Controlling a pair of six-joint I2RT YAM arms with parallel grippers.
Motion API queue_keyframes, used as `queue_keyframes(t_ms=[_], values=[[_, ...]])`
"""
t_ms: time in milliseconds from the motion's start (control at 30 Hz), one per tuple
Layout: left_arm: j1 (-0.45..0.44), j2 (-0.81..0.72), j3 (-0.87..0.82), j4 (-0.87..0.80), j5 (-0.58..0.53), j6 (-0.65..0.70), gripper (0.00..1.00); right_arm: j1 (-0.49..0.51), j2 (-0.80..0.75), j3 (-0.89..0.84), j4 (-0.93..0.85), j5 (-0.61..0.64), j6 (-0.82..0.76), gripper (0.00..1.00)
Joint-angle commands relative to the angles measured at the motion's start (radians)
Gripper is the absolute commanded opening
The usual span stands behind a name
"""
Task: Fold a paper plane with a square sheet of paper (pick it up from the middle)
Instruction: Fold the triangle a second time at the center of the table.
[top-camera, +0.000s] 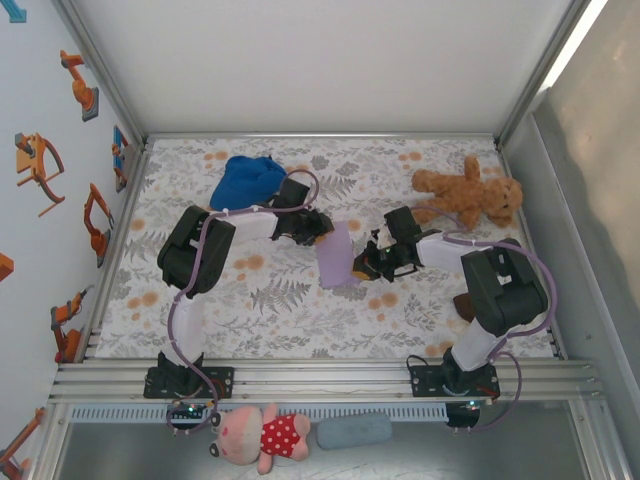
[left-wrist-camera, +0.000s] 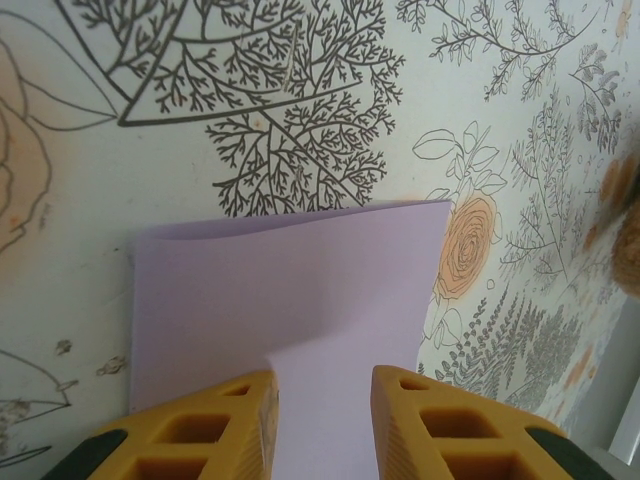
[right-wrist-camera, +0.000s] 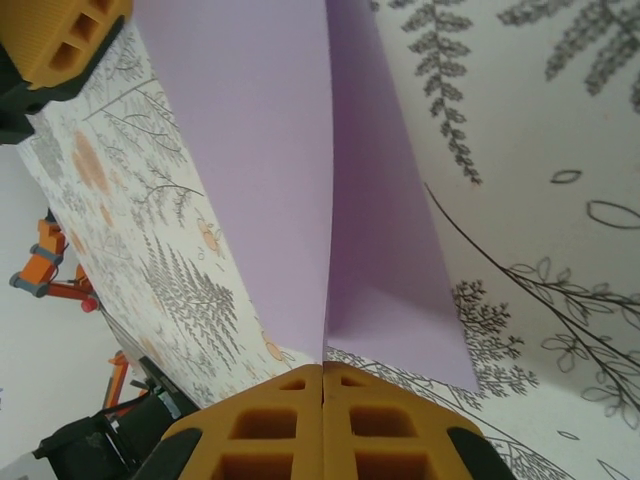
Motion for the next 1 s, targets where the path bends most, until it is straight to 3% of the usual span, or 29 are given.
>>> queue_keyframes(t_ms=[0,433,967], values=[[0.005,0.030,0.029,-0.056,-0.004,0.027,0.32,0.002,-0.038,-0.003,0.078,-0.039,0.016,0.00],[0.004,0.053,0.006,-0.035,0.009,0.007,0.30,0.048,0.106,0.081,0.260,-0.063,0.071,0.00],[0.004,0.053,0.010,-0.043,0.018,0.011,0.30,0.068,0.212,0.111,0.324,-0.016,0.079,0.00]])
